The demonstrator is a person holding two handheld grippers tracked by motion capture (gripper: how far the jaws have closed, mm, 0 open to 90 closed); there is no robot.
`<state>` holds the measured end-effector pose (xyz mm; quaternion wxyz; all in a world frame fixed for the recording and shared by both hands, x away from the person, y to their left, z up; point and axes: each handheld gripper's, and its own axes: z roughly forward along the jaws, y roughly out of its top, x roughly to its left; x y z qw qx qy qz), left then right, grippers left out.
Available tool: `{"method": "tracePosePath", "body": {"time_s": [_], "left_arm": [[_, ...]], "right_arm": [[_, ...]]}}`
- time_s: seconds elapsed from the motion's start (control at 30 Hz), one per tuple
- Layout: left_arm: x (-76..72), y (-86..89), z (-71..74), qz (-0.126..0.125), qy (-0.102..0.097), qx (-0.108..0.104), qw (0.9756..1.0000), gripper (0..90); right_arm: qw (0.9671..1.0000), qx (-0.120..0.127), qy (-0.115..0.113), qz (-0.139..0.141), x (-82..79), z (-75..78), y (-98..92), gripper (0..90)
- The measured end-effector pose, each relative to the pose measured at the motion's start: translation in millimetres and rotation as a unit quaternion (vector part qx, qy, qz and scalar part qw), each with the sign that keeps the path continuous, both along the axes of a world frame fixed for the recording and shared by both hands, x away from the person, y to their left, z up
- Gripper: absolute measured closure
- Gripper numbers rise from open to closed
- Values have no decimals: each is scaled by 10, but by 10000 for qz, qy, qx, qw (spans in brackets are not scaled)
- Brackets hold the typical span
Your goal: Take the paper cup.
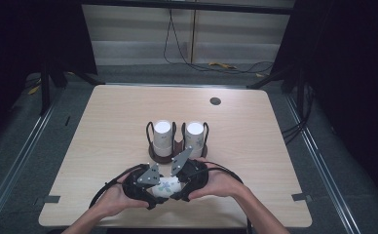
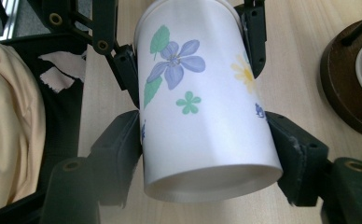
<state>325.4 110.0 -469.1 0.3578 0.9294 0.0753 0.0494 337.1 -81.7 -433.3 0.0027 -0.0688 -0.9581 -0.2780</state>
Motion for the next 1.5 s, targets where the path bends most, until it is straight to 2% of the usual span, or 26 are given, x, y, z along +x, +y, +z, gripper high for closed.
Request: {"method": "tracePosePath", "body": {"time_s": [0.3, 0.5, 0.73, 0.8, 0.87, 1.03, 1.07, 1.17, 1.2, 1.23, 1.27, 1.33, 1.37, 1.4, 1.47, 1.5], "left_arm": [[-14, 0, 6, -30, -21, 18, 10000, 268], [-22, 8, 17, -38, -80, -37, 10000, 267], [-37, 25, 41, -64, -134, -281, 9995, 232], [-30, 38, 47, -27, -58, -465, 9989, 201], [-29, 43, 48, -11, -66, -507, 9987, 165], [-26, 72, 58, 43, -12, -650, 9979, 159], [-27, 83, 59, 72, -2, -772, 9970, 159], [-27, 95, 71, 90, -44, -800, 9967, 159], [-28, 107, 82, 138, -51, -897, 9959, 162], [-28, 107, 82, 138, -51, -897, 9959, 159], [-18, 126, 95, 166, -9, -1003, 9948, 160], [-4, 143, 105, 235, 37, -1169, 9929, 160], [-4, 143, 105, 235, 37, -1169, 9929, 160], [14, 167, 117, 332, 73, -1302, 9909, 160], [24, 182, 123, 372, 70, -1359, 9900, 160], [30, 198, 127, 424, 74, -1470, 9882, 160]], "right_arm": [[9998, -214, -26, -31, -14, -36, 20, 337], [9998, -178, -23, 30, -10, -30, 3, 350], [10000, -64, 45, 13, -17, 2, -33, 352], [10000, -3, 53, 18, -17, 15, -53, 355], [10000, 11, 49, -16, -16, 20, -67, 356], [10000, 56, 16, -54, -17, 22, -98, 358], [9999, 108, 17, -93, -22, 27, -121, 359], [9998, 166, -9, -131, -20, 36, -150, 359], [9994, 284, -31, -218, -24, 65, -192, 359], [9994, 284, -31, -218, -24, 65, -192, 359], [9988, 405, -65, -277, -35, 94, -232, 359], [9983, 471, -98, -323, -46, 119, -262, 360], [9983, 471, -98, -323, -46, 119, -262, 360], [9979, 510, -129, -373, -55, 141, -284, 360], [9973, 566, -175, -444, -61, 153, -301, 362], [9973, 566, -175, -444, -61, 153, -301, 362]]}}
